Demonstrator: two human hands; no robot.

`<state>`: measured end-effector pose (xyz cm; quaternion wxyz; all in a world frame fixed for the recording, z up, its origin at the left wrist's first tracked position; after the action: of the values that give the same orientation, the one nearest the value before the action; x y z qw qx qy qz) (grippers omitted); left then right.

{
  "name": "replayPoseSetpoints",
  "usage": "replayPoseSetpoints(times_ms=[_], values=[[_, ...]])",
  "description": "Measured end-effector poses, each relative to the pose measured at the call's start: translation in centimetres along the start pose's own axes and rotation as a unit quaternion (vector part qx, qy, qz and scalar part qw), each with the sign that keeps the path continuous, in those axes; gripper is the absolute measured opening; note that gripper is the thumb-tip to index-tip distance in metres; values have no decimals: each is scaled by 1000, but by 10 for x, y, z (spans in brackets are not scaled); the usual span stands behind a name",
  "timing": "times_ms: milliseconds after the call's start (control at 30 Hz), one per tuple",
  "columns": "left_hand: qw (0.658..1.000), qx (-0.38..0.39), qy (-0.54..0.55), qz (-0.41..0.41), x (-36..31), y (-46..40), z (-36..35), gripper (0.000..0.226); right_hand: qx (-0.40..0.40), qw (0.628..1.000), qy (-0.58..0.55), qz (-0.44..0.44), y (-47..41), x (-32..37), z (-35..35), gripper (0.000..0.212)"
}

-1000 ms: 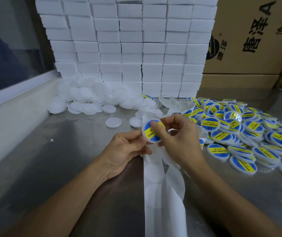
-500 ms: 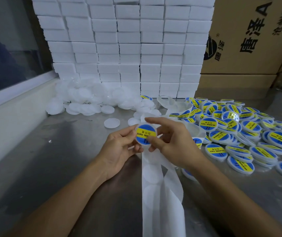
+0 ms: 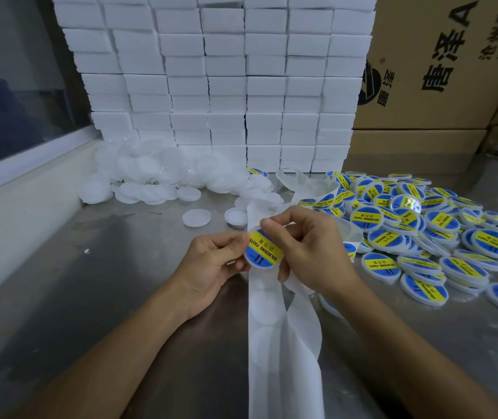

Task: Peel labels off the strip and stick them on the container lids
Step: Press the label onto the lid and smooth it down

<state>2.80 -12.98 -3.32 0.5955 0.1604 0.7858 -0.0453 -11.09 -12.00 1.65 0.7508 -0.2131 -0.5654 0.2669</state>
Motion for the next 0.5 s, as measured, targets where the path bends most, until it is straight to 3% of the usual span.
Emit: replayPoseSetpoints(times_ms=[100, 367, 500], values=[[999, -30, 34, 9, 1, -2, 8, 25, 25, 1000, -16, -7, 2, -1, -7, 10], [996, -65, 61, 16, 0, -3, 14, 27, 73, 997, 22, -17, 3, -1, -11, 43], [997, -56, 49, 21, 0, -1, 11, 26, 39, 998, 36, 15, 1, 2, -5, 27]])
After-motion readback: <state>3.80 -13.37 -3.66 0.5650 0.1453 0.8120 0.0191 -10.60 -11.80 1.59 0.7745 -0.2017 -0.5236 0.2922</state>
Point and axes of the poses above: each hand's wrist, its own y-axis away from the middle knuckle, its own z-axis out of the back of the hand, x = y × z, the point moved 8 cm from there along -y, towards the middle knuckle, and after that the axes turned 14 degrees about z, right-handed, at the moved point
